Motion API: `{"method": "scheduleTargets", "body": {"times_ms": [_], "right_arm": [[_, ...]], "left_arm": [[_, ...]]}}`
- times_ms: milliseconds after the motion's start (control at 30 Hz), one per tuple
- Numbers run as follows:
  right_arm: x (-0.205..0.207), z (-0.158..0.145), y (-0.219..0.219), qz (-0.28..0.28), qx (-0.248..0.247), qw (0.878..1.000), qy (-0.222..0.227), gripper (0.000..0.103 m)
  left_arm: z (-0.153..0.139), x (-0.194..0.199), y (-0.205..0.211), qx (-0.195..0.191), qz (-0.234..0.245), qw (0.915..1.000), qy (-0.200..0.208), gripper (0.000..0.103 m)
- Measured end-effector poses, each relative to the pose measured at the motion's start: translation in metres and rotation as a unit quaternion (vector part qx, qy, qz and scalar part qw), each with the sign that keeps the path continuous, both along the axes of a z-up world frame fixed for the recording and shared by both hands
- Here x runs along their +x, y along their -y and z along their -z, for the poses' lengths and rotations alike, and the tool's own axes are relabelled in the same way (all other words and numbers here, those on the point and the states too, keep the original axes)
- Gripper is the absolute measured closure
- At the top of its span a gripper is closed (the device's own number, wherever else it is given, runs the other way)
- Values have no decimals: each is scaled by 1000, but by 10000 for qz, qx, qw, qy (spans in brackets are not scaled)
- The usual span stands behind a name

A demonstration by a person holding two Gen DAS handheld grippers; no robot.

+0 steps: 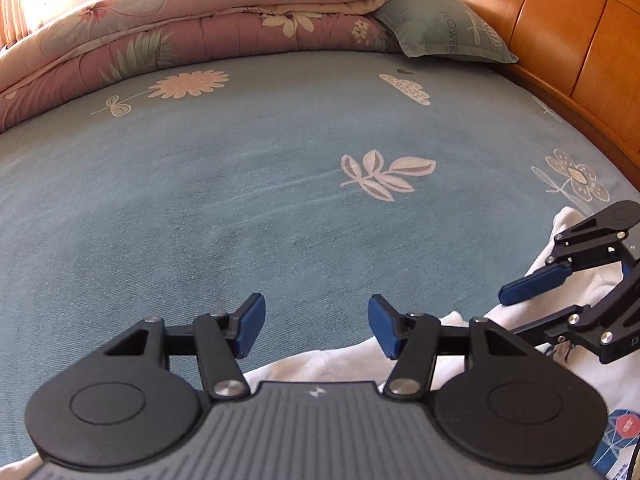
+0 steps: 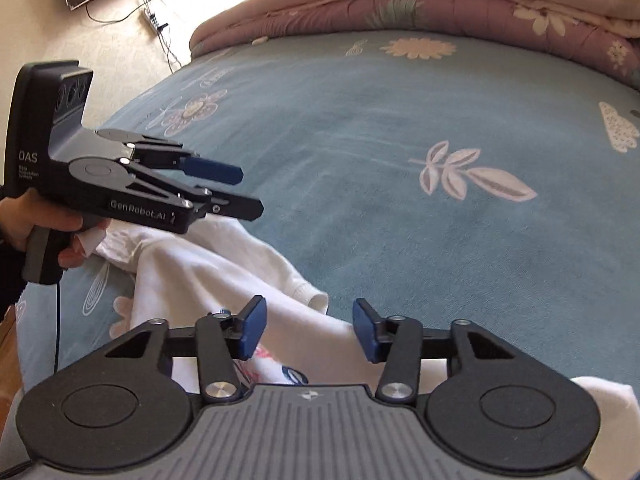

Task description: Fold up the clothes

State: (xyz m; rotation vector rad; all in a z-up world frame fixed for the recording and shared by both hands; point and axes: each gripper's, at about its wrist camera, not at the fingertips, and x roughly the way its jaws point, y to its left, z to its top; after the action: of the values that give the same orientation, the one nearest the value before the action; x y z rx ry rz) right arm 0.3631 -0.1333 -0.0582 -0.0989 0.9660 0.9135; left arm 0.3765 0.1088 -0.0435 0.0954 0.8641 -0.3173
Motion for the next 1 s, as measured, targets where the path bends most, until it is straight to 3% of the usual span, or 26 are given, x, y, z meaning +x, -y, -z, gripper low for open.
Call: {"method": "scheduleTargets", "body": {"times_ms": [133,267,333,467,533,600,767,1000], "right_arm": [[-26,11,15,-137,137,9996,-203,59],[-48,21,21,-66,171,9997,-166,58],[-57,22,23,16,203,9998,-39,58],[-66,23,25,126,277,9995,117,57],[-64,24,25,159,345,9992,116,57],[-61,26,28,196,442,9988,46,57],[-61,27,30,80,507,9987,61,56],[-58,26,29,-240,478,9985,59,53]], "left_arm": [[3,-4,1,116,252,9996,90,46],[4,-4,21,338,867,9955,166,47],[3,-6,35,531,1333,9894,230,47],[7,-10,60,799,2331,9690,179,49],[11,-6,63,847,2546,9633,14,58],[16,-2,67,895,2759,9569,-150,58],[24,8,61,736,2827,9552,-479,59],[31,20,47,349,3113,9476,-623,57]]}}
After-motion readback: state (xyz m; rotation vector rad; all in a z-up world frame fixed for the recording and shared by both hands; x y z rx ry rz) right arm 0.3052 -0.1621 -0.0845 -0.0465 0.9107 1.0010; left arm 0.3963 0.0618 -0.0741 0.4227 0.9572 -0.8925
